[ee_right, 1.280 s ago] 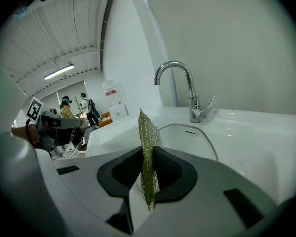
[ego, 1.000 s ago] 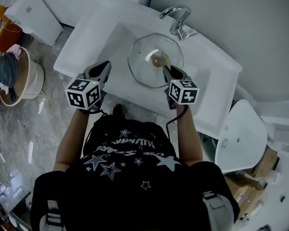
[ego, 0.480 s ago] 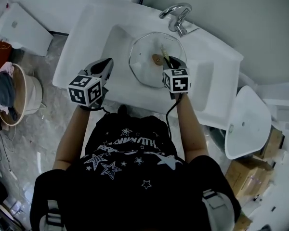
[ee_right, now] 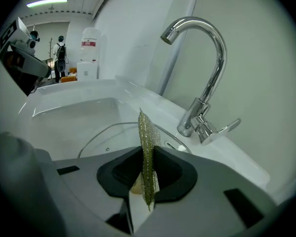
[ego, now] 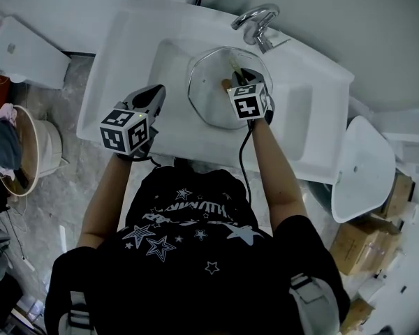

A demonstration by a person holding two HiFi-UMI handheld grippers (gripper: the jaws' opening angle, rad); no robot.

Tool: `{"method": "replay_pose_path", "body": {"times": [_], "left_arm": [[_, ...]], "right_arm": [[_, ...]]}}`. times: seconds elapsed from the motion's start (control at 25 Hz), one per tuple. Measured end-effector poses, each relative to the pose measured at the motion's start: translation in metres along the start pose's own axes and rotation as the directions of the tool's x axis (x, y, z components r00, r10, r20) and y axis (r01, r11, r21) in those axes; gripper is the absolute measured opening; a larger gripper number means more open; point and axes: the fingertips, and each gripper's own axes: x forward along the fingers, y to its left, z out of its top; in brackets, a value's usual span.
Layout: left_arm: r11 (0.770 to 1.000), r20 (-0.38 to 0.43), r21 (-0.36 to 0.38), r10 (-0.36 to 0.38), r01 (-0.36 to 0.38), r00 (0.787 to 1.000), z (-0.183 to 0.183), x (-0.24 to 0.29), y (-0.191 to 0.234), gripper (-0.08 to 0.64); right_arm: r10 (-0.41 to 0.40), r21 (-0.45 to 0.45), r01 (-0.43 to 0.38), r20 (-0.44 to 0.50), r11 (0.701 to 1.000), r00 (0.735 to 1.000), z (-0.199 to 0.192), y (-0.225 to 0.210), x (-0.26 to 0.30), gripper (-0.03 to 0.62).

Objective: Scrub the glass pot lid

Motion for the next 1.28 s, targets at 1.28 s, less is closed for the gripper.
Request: {"method": "replay_pose_path", "body": {"times": [1.28], "left_arm": [[0.999, -0.026, -0.046, -0.011, 0.009, 1.000, -0.006, 0.015, 0.017, 0.008]], "right_arm": [[0.336, -0.349, -0.354, -0.111, 0.868, 0.935, -0.009, 0.104, 0.027, 0.069]]}}
